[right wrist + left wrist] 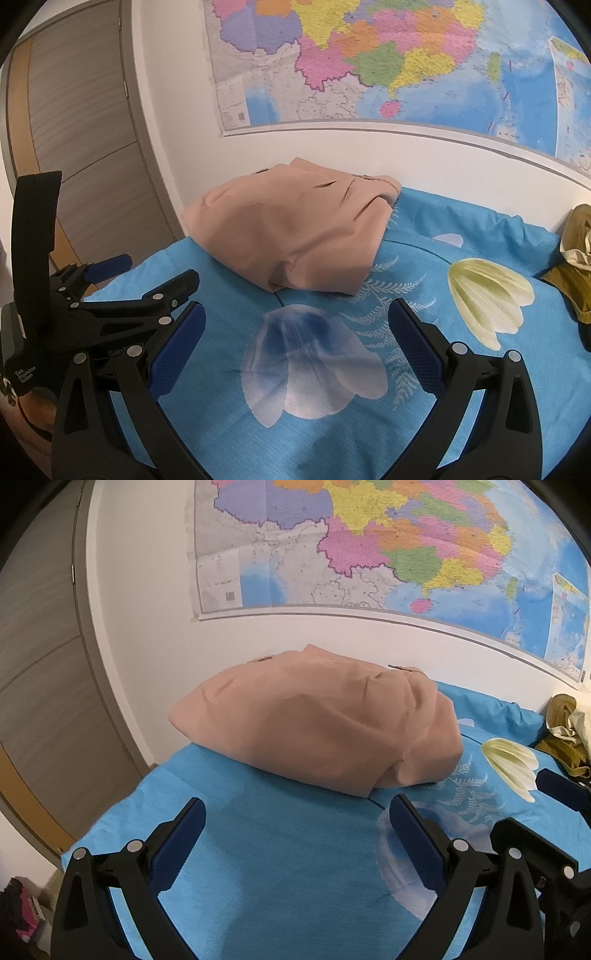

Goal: Fold large clothes

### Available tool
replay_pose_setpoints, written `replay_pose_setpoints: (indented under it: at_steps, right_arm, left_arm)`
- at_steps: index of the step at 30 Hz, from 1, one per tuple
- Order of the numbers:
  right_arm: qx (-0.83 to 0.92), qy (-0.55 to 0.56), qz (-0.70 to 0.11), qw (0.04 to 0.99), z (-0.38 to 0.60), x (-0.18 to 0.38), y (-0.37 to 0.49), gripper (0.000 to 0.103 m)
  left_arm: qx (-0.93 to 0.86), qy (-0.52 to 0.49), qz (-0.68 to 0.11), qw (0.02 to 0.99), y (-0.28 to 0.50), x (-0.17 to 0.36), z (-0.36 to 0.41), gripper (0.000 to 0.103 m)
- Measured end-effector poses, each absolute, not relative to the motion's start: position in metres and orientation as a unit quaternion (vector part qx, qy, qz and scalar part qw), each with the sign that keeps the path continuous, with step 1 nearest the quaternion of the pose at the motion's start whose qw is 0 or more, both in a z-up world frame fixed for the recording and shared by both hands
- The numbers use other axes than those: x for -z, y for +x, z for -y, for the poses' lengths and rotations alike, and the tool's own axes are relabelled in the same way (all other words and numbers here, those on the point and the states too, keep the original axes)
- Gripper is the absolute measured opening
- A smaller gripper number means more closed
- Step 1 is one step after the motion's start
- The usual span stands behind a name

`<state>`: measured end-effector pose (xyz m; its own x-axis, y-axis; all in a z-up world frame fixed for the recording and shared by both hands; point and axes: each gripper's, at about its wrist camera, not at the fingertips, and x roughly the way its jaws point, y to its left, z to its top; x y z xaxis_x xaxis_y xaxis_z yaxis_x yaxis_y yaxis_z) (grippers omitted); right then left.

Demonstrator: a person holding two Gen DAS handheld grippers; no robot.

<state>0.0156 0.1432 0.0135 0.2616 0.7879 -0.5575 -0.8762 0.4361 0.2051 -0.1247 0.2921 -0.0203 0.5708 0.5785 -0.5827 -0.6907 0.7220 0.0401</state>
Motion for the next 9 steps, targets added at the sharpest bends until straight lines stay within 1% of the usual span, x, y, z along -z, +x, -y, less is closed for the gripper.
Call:
replay_pose_setpoints:
  at_steps: [5, 9]
  right_arm:
    - [-0.522, -0.072, -0.307, 0.793, -0.1409, -0.0128, 0.0165, 0.098]
    - [-0.520, -0.068, -0.307, 0.794, -0.1367, -0.0153, 0.0181, 0.098]
  left_arm:
    - [-0.359, -0.098, -0.306, 0.876, -0.1205, 0.0230, -0.2916, 0.096]
    - [-0.351, -0.107, -0.304, 0.879, -0.1200, 0.0224, -0.2899, 0.096]
